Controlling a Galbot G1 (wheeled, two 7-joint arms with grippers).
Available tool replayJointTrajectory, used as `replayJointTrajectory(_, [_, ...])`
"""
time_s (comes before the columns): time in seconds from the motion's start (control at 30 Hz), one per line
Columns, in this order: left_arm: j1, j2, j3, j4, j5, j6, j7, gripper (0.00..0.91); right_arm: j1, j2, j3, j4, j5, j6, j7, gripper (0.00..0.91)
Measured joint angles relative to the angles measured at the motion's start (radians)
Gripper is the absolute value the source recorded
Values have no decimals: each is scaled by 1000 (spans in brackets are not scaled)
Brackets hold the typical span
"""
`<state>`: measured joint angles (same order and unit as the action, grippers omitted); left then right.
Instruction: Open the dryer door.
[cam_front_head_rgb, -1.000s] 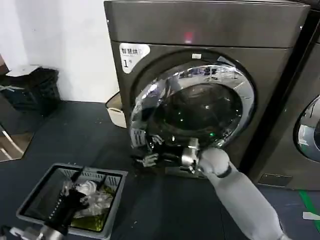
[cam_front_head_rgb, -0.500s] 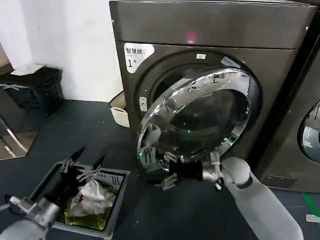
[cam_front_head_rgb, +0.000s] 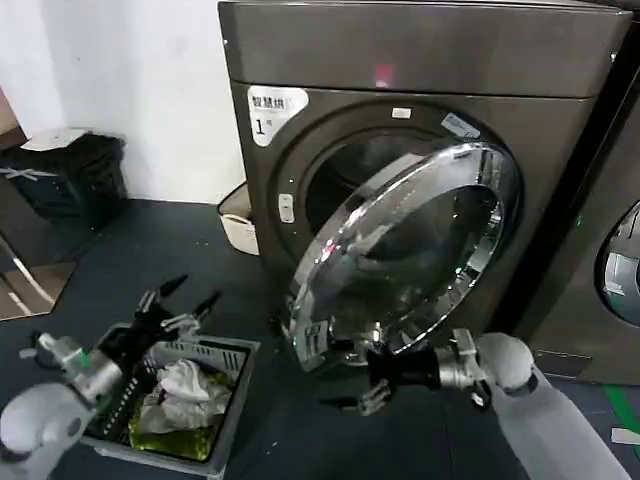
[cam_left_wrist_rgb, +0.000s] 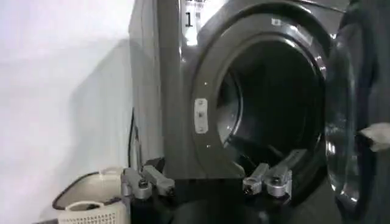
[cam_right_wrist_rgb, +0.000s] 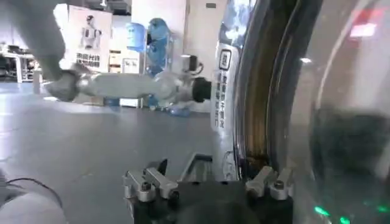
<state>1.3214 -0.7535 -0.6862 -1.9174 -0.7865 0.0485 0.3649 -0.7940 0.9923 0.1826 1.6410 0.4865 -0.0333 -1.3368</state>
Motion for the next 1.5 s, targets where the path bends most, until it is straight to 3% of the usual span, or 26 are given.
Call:
replayJointTrajectory(0.17, [-51,12,47,4,-32,21,27,907,-39,-15,60,-8,-1,16,-70,907])
replayJointTrajectory(0.57, [-174,50,218,51,-57,-47,156,907,-107,-46,190,-44,6,51,-116,907])
replayJointTrajectory(0.83, [-267,49,366,62,-65,-62,190,907,-129,-48,309,-92,34,63,-105,907])
replayJointTrajectory(1.2, [-350,46,521,45,-7,-88,221,907,-218,-31,563,-91,48,58,-10,907])
replayJointTrajectory(1.33, [-370,43,573,30,-16,-90,227,907,-278,-9,689,-67,104,52,89,907])
replayJointTrajectory(1.5, [-400,37,643,25,-22,-93,232,907,-354,26,823,-19,101,54,227,907])
